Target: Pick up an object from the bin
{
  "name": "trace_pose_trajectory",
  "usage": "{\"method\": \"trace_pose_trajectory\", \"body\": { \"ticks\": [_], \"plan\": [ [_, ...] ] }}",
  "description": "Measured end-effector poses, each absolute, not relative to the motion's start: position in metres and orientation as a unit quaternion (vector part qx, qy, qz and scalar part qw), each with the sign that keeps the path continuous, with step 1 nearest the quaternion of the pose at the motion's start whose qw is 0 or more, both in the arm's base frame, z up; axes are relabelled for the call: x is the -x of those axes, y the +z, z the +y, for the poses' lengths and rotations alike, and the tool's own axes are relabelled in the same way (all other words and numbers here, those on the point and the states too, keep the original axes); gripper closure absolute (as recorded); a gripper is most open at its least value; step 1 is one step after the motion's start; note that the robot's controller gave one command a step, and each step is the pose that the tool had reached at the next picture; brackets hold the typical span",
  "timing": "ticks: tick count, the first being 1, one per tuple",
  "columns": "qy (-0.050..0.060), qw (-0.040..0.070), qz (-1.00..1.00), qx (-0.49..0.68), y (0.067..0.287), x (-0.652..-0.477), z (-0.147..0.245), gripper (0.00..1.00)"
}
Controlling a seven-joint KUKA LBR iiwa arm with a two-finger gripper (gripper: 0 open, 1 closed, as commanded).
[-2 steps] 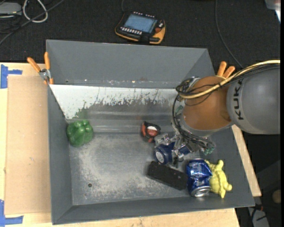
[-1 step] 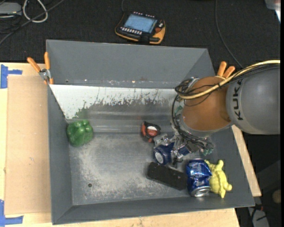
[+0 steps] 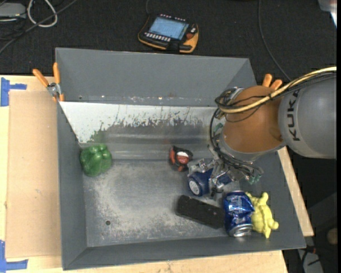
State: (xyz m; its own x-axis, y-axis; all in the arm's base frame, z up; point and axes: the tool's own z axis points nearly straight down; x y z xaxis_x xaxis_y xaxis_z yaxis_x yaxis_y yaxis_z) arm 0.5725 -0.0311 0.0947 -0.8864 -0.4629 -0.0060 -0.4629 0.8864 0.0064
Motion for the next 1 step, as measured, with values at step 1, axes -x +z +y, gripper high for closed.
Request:
{"method": "trace_pose_trajectory", "body": {
  "ticks": [1],
  "plan": [
    [0.004,0.002,0.971,0.238,0.1324,-0.5728,-0.0306,1.00]
  ]
}}
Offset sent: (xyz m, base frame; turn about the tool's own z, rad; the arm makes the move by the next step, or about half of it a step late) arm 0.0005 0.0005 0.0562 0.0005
